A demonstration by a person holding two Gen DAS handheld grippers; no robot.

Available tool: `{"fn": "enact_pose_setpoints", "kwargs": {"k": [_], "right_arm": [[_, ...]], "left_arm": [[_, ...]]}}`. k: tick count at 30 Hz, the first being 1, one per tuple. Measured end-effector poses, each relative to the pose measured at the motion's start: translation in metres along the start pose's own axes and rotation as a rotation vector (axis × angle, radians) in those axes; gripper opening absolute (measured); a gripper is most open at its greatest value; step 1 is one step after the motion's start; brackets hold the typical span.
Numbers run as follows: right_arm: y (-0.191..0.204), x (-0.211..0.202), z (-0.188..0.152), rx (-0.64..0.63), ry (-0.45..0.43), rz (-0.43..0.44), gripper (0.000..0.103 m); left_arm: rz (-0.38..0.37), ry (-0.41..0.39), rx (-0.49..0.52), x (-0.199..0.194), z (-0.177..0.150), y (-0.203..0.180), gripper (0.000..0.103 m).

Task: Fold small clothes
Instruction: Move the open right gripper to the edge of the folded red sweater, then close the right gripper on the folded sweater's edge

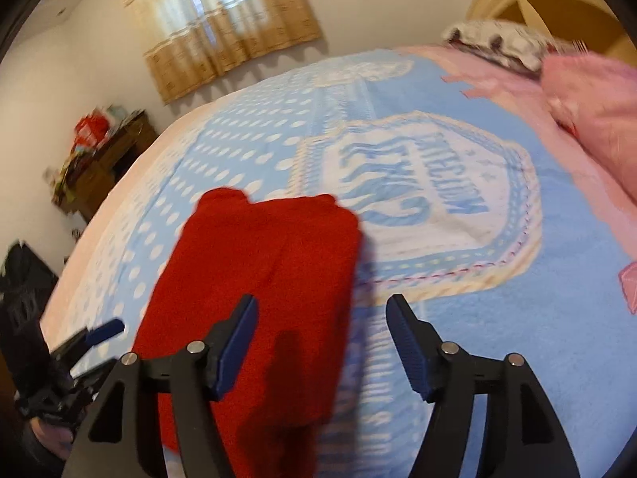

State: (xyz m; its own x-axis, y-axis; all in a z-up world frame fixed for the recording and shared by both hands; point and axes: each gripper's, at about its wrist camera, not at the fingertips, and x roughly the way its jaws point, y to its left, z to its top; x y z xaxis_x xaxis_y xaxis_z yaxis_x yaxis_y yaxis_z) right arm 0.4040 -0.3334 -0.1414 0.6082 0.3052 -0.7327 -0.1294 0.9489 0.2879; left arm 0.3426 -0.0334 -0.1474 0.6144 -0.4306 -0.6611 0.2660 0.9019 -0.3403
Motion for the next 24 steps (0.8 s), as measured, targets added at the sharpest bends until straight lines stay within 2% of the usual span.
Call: {"fn": "enact_pose_setpoints", "kwargs": {"k": [6, 12, 15, 23, 24], "right_arm": [[-0.026, 0.037, 0.008, 0.092, 0.077, 0.079, 0.068], [-0.030, 0.068, 0.013, 0.106, 0.125, 0.138, 0.068], [-0.033, 0.081, 0.013, 0.123, 0.158, 0.201, 0.069], [-0.032, 0.102, 0.023, 0.133, 0.179, 0.286, 0.068], [-0.029, 0.104, 0.024, 0.122, 0.176, 0.290, 0.063]], "left_arm": [[0.002, 0.040, 0.024, 0.024, 0.000, -0.007, 0.103], [-0.045, 0.069, -0.047, 0.033, -0.005, 0.004, 0.103], [-0.060, 0.080, -0.062, 0.037, -0.008, 0.005, 0.103], [-0.093, 0.090, -0.063, 0.043, -0.010, 0.002, 0.103], [-0.098, 0.089, -0.063, 0.043, -0.010, 0.002, 0.102]]}}
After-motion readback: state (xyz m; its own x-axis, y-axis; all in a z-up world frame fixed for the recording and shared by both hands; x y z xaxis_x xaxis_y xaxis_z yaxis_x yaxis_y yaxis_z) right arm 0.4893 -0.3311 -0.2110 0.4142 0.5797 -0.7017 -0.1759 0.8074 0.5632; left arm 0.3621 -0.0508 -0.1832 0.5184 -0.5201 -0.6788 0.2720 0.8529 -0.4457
